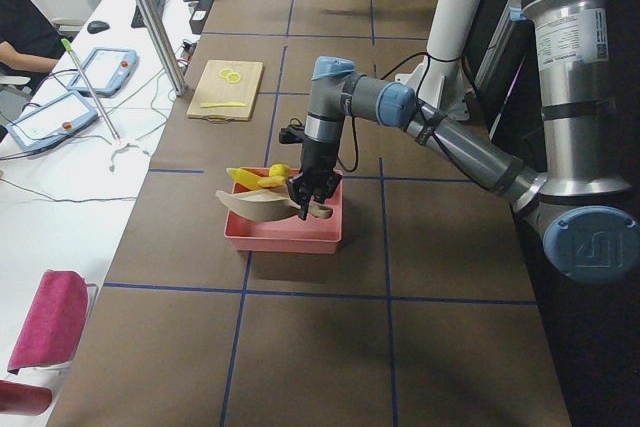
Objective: Sweep and dump trash into bin
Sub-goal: 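Tip the dustpan over the pink bin with the left gripper, then hold the emptied dustpan above the bin while the right gripper rests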
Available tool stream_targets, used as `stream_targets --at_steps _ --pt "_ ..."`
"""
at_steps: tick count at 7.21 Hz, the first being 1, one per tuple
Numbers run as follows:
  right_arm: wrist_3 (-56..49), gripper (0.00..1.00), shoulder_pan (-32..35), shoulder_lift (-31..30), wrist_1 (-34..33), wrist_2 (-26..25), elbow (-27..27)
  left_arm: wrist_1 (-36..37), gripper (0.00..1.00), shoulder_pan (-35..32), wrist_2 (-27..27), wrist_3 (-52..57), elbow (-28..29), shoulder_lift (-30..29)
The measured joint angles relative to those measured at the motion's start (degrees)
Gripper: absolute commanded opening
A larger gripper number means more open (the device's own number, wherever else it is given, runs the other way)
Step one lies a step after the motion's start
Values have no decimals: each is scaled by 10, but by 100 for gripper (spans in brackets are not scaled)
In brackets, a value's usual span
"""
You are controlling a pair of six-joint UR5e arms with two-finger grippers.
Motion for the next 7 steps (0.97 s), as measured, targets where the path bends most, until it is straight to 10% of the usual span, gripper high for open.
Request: stream_targets --at_steps 7 --pt "1 1 -24 -1 14 4 -8 44 0 13 52 25 -36 9"
